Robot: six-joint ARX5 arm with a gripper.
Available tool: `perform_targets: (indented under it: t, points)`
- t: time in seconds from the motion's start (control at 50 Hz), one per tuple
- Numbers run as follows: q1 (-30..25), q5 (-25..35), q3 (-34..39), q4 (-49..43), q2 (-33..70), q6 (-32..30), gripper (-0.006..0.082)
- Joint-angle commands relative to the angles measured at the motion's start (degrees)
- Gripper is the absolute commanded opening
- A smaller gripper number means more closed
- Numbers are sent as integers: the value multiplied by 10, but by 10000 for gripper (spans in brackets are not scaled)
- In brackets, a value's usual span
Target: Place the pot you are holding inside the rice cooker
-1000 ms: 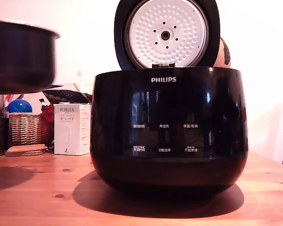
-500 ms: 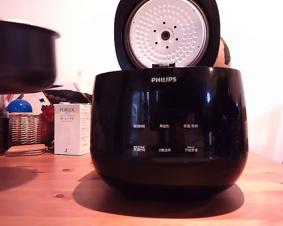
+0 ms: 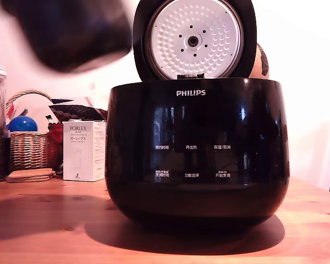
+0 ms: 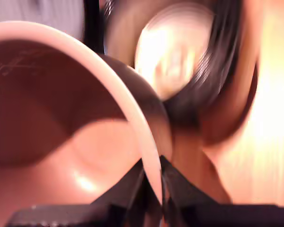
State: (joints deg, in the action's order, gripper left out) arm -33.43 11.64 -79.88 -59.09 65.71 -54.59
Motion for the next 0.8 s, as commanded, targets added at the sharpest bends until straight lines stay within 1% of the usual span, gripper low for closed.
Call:
perform_targets:
  t: [0.0, 0.26, 0.5, 0.68, 0.78]
  points:
    - [-15, 9, -16, 21, -9, -2, -22]
    - [-73, 25, -51, 21, 43, 7, -22]
    - [-129, 25, -114, 15, 110, 6, -22]
    - [-158, 24, -155, 3, 163, 1, -24]
    - [-169, 13, -169, 0, 192, -1, -24]
